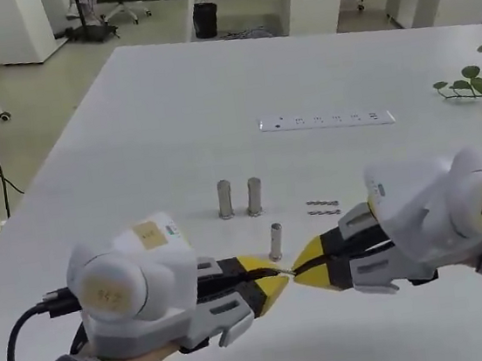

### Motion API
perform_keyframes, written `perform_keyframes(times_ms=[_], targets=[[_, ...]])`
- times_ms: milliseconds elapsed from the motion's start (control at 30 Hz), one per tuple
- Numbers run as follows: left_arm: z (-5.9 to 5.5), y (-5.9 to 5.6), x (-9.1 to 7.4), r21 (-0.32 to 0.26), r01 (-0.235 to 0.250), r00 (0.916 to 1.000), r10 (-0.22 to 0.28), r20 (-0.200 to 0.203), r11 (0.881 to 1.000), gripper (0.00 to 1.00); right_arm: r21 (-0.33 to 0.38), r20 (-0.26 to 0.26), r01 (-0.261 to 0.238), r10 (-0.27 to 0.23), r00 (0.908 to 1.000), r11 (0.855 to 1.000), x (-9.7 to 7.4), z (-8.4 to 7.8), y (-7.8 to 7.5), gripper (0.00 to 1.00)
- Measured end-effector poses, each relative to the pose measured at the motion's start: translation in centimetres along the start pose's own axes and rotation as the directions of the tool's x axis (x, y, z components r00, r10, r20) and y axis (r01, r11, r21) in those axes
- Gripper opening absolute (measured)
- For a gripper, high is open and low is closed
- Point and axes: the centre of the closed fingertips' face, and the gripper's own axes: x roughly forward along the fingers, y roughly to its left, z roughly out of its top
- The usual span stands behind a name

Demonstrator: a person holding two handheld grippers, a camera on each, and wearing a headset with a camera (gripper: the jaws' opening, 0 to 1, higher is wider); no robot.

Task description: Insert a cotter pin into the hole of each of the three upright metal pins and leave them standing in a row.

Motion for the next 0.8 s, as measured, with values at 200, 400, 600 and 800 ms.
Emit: perform_keyframes(times_ms=[200, 400, 600, 800], targets=[[0.1, 1.7, -0.1, 0.025, -0.090, 0.9959, 0.090, 0.009, 0.996, 0.23, 0.002, -0.041, 0.079, -0.079, 0.9960, 0.997, -0.2, -1.1, -2.1, 0.00], [-0.5, 3.6, 0.3, 0.031, -0.176, 0.9842, 0.176, -0.016, 0.984, 0.32, 0.032, -0.094, 0.129, -0.126, 0.9876, 0.991, -0.3, -2.7, -3.7, 0.00], [-1.0, 4.9, 1.3, 0.030, -0.217, 0.9755, 0.218, -0.033, 0.976, 0.37, 0.054, -0.160, 0.156, -0.146, 0.9762, 0.986, -0.1, -4.7, -4.9, 0.00], [-1.7, 6.6, 2.3, 0.000, -0.269, 0.9616, 0.269, -0.056, 0.963, 0.35, 0.075, -0.212, 0.183, -0.164, 0.9635, 0.980, 0.4, -6.5, -6.2, 0.00]])
